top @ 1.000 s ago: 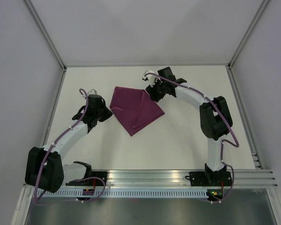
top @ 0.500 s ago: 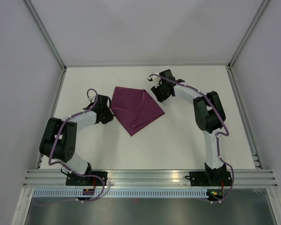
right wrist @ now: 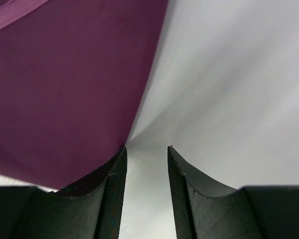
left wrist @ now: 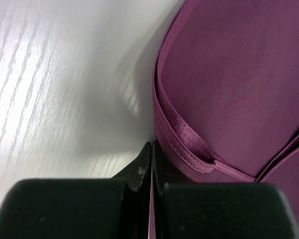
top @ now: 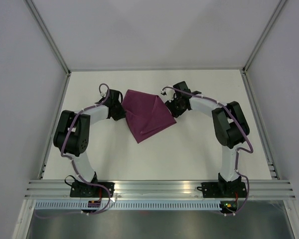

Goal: Fold the napkin, place the utensils inside, and roll it up
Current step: Fold the napkin

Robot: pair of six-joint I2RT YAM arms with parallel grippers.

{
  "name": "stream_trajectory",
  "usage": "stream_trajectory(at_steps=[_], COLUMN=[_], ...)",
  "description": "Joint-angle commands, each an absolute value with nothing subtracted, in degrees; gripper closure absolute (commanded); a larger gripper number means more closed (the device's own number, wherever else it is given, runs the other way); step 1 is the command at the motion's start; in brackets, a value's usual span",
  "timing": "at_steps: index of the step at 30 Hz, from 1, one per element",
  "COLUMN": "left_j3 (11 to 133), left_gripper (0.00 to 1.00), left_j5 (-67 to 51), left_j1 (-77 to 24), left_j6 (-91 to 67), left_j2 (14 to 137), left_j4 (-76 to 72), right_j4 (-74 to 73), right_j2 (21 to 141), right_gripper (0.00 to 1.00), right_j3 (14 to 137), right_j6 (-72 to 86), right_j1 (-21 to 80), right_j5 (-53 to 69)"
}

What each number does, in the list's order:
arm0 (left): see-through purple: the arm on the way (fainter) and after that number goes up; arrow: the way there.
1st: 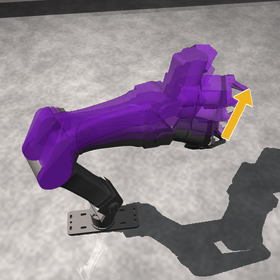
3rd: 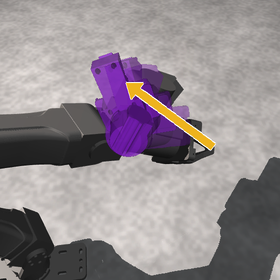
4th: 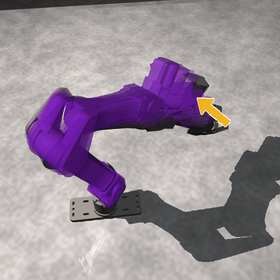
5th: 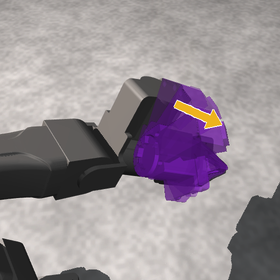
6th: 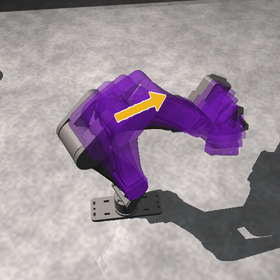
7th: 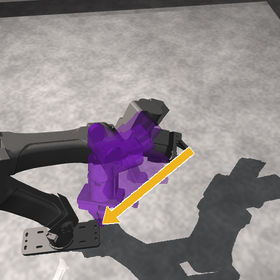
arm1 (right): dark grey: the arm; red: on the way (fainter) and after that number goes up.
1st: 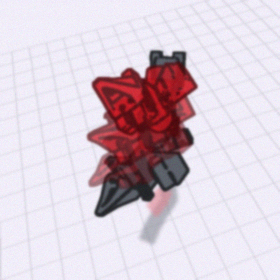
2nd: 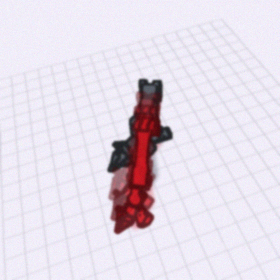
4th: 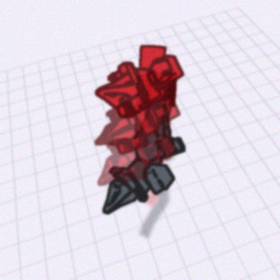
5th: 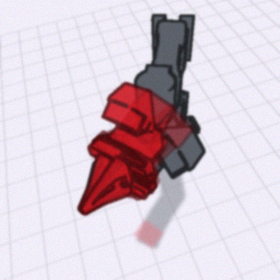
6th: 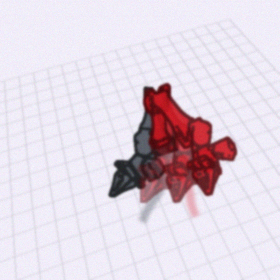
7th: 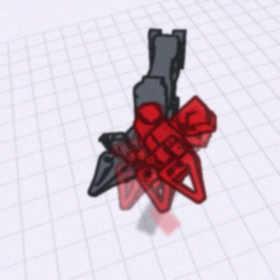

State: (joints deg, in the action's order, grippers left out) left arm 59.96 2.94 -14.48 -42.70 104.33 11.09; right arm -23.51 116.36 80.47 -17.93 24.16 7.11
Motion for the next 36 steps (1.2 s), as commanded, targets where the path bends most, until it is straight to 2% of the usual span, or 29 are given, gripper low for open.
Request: stream_trajectory(at_steps=[1, 18, 27, 30, 31, 33, 34, 36], left_j3=[64.1, 80.7, 86.1, 86.1, 85.8, 83.8, 83.1, 82.8], left_gripper=[0.98, 0.96, 0.88, 0.77, 0.68, 0.64, 0.57, 0.52], left_j5=[1.5, -5.4, -7.0, -4.8, -4.0, -2.8, -1.9, -0.3], left_j1=[-14.7, -20.1, -20.7, -19.6, -19.1, -17.2, -16.7, -16.4], left_j6=[-38.7, -32.8, -31.4, -30.7, -30.2, -28.0, -26.7, -20.7], left_j2=[107.5, 119.9, 122.1, 120.8, 118.8, 115.7, 112.1, 109.1], left_j4=[14.4, 19.7, 20.3, 20.9, 20.7, 18.7, 18.0, 17.8], right_j4=[-25.0, -27.1, -28.8, -29.4, -29.8, -30.1, -30.1, -30.1], right_j2=[110.7, 103.0, 99.1, 98.2, 98.0, 96.7, 96.0, 94.0], right_gripper=[0.56, 0.57, 0.56, 0.56, 0.56, 0.56, 0.56, 0.55], right_j3=[77.5, 70.1, 70.8, 71.5, 72.2, 72.2, 71.8, 71.5], right_j6=[-17.3, -17.0, -15.6, -15.0, -15.1, -14.9, -14.9, -14.9], right_j1=[24.3, 24.2, 22.5, 21.4, 21.0, 19.6, 19.3, 18.0], right_j5=[8.1, 6.5, 4.9, 5.1, 5.9, 6.3, 6.5, 7.0])
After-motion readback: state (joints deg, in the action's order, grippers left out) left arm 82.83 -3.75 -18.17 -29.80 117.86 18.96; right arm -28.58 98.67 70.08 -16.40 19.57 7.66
